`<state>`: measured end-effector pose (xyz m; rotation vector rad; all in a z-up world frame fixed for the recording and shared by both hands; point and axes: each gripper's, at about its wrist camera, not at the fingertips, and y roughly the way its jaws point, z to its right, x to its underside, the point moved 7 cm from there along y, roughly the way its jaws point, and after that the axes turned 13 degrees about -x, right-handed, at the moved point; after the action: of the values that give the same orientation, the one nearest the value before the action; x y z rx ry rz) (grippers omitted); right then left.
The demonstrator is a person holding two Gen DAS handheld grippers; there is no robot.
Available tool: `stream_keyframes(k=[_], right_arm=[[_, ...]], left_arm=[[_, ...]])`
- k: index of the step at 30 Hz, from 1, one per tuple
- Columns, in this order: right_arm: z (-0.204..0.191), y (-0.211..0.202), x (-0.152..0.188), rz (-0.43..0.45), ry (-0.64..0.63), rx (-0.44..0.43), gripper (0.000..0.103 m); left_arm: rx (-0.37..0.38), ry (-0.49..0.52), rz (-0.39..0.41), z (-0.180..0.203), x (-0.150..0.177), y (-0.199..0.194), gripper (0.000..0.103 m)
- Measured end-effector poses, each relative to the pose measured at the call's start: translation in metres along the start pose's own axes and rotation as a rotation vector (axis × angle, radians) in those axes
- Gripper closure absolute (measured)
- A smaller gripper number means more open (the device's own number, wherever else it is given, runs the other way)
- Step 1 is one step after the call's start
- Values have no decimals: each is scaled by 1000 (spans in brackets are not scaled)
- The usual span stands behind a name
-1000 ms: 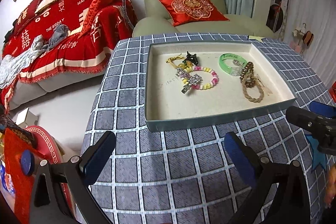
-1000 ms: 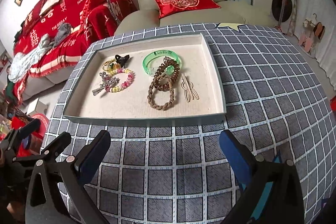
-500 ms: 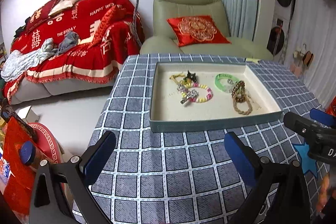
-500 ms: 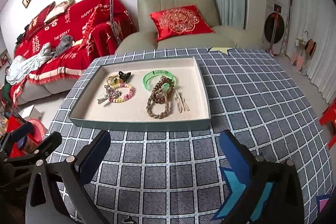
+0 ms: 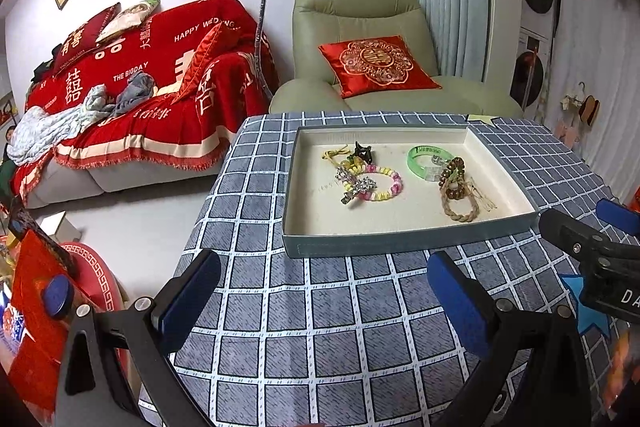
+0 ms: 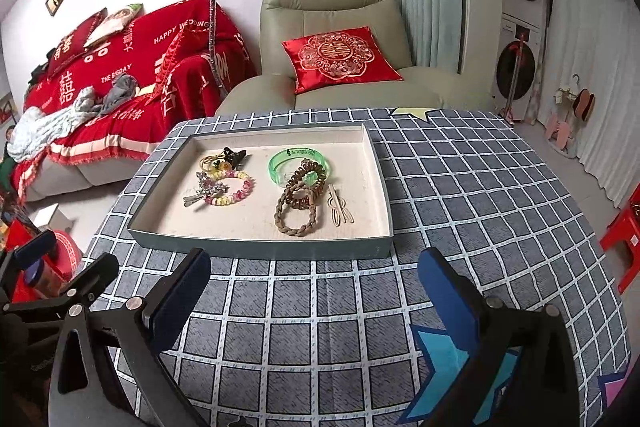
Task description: Organize jewelry
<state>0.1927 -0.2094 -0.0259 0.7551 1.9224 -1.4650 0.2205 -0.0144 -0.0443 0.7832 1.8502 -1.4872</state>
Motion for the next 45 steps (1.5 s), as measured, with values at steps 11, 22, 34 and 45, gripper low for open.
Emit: stream_keyframes(k=[11,22,34,45], right_arm=[[-2,1,1,-3,-4,-5,0],[-3,3,0,-9,-6,-11,0],[-5,3,-1,-8,-9,-15,0],[-6,3,-2,-8,-5,-17,0]], left_arm=[[-7,-6,-18,-2,2,4,0],[-6,-9,-27,-4,3,6,0],[-7,-7,-31,-4,4,7,0],[-6,-7,-36,-2,6,7,0]])
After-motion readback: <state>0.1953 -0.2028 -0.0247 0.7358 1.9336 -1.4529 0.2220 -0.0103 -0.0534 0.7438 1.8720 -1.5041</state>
